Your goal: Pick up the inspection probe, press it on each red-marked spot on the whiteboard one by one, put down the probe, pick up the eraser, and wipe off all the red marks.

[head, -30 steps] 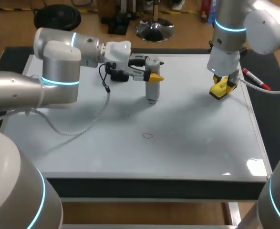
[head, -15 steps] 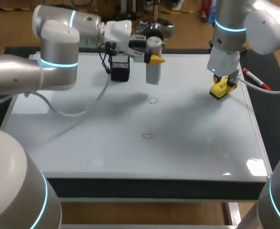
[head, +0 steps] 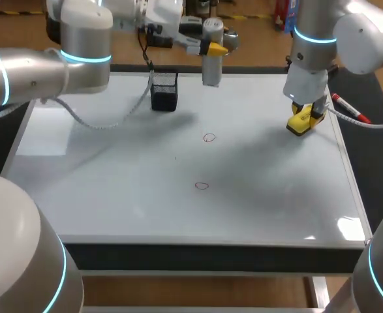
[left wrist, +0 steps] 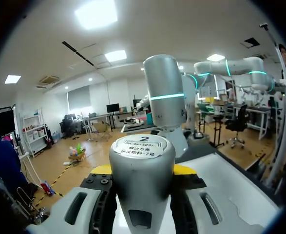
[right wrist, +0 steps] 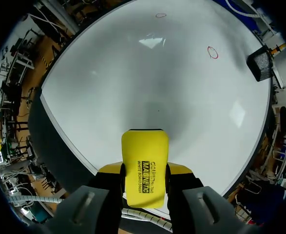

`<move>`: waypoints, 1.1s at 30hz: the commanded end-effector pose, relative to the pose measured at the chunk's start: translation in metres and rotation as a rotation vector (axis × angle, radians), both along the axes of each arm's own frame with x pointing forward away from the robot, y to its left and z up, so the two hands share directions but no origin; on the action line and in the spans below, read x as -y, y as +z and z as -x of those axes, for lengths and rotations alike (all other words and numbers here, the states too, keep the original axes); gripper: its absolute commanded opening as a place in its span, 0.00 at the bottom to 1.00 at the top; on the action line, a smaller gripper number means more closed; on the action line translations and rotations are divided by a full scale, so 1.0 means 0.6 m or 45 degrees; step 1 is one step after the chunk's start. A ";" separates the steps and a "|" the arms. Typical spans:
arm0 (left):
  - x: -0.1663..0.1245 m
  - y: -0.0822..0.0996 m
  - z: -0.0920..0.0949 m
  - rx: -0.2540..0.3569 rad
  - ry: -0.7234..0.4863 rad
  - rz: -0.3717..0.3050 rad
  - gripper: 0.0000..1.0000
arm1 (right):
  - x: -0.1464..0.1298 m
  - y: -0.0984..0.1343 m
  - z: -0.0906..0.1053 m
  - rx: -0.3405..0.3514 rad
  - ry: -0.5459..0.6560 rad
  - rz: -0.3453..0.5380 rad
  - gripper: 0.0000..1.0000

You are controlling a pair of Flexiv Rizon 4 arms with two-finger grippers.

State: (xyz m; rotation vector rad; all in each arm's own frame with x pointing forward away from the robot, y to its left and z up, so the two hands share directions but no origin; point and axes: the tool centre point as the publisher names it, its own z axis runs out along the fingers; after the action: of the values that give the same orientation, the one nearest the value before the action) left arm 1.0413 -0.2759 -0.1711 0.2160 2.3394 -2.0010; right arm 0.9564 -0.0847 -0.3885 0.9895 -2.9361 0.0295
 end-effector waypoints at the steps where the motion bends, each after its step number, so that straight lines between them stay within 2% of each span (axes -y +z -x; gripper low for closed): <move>1: 0.010 0.010 -0.040 -0.034 -0.064 0.013 0.00 | 0.001 0.001 -0.001 -0.001 0.002 0.004 0.00; 12: 0.006 0.019 -0.094 -0.054 -0.125 -0.018 0.00 | 0.001 0.001 -0.001 -0.001 0.002 0.004 0.00; 33: -0.008 -0.001 -0.113 -0.052 -0.322 -0.029 0.00 | 0.001 0.001 -0.001 -0.001 0.002 0.004 0.00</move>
State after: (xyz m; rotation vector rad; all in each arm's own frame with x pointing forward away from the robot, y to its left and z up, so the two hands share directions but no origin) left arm 1.1021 -0.2717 -0.1696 0.4006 2.4324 -2.0697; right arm 0.9565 -0.0847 -0.3886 0.9894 -2.9361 0.0294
